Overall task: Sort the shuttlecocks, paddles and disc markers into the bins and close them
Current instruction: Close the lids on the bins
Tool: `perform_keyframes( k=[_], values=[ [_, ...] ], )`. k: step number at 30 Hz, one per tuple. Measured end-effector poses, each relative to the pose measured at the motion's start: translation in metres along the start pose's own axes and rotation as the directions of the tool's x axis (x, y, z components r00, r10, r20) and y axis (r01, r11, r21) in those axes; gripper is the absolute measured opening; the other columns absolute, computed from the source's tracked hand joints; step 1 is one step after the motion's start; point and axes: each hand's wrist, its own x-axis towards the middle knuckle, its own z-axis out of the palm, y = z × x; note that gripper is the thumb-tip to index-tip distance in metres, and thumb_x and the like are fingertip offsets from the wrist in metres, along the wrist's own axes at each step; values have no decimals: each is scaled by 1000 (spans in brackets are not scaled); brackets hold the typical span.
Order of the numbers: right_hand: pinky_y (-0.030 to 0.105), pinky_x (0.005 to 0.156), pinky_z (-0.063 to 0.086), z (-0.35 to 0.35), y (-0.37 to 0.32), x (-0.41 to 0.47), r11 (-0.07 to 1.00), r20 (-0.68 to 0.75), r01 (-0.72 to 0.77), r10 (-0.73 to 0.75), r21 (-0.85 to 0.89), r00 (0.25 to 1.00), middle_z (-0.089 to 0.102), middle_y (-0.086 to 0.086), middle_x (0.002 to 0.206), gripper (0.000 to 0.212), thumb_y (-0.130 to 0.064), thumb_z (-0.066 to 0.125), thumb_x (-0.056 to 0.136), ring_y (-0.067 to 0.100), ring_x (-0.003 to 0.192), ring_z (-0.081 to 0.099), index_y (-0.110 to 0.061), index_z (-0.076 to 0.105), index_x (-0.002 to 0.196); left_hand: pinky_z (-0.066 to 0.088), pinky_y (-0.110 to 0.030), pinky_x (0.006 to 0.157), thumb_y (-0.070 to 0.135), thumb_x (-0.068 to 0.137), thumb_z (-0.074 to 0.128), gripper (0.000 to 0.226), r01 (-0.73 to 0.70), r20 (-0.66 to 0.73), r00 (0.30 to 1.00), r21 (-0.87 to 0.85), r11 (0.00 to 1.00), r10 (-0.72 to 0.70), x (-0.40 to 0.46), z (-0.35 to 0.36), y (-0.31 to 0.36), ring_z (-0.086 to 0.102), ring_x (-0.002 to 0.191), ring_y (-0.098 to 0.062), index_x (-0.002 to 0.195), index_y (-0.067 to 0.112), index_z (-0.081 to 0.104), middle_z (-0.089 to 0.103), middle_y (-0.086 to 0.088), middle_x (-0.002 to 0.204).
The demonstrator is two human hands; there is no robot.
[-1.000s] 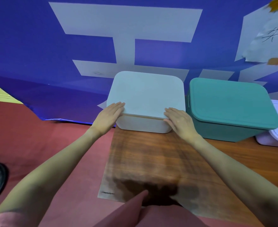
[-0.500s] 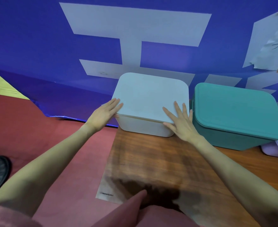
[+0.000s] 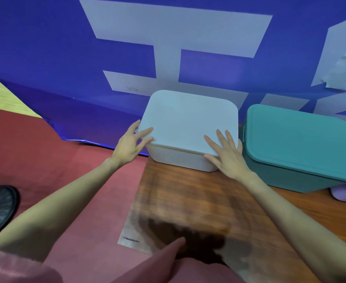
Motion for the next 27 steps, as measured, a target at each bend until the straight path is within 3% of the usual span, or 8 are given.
perform_keyframes(
  k=[3,6,7,9,15,18,22,27],
  values=[
    [61,112,1,1,0,0,1000,6,-4,4,0,1000,-3,2,160,61,-62,27,92,25,146,-13,-46,7,148,44,-27,90,33,92,61,39,260,-106,946,-314,913,-306,14,4,13,58,105,-19,127,17,59,62,-1,121],
    [61,112,2,2,0,0,1000,3,-3,3,1,1000,-3,1,160,61,-63,24,91,25,146,-13,-47,7,148,49,-35,95,23,83,72,27,519,-14,733,-635,572,-680,32,6,10,64,104,-23,105,9,63,67,-10,114],
    [61,112,2,2,0,0,1000,-2,-4,4,4,1000,-3,1,160,61,-63,24,91,24,146,-13,-47,8,147,50,-38,97,20,81,74,19,533,41,696,-699,477,-717,35,7,8,65,105,-25,94,9,64,68,-12,114],
    [61,112,3,5,0,-1,1000,-16,-4,4,-5,1000,-2,1,160,60,-65,22,92,24,146,-12,-47,7,147,53,-36,94,14,80,75,11,536,73,688,-722,437,-722,36,6,6,68,94,-21,80,8,66,70,-10,110],
    [62,110,8,10,-2,-2,998,-52,-16,13,-67,999,6,3,159,63,-69,12,89,27,146,-6,-46,8,148,51,-18,56,8,81,76,13,539,172,657,-788,297,-734,33,0,5,60,53,-10,79,1,64,66,-10,79],
    [60,111,5,6,-5,2,998,-74,-46,42,-43,996,19,6,155,60,-66,12,91,29,144,6,-43,22,146,49,-19,52,10,83,73,15,544,167,682,-767,342,-712,35,2,3,60,51,-9,82,2,61,64,-12,84],
    [57,114,3,-14,-13,31,995,-147,-93,89,-23,985,45,13,127,67,-59,7,90,32,125,36,-25,49,131,51,-34,83,15,81,66,47,639,80,709,-494,590,-701,53,3,4,61,102,-24,126,9,53,59,-10,123],
    [52,114,-4,-25,-3,81,983,-78,-177,180,43,981,11,18,156,57,-49,24,100,30,145,7,-20,24,149,29,-44,111,22,88,55,63,273,-25,962,1,962,-273,92,-2,16,26,140,-30,145,7,33,27,-13,154]
  ],
)
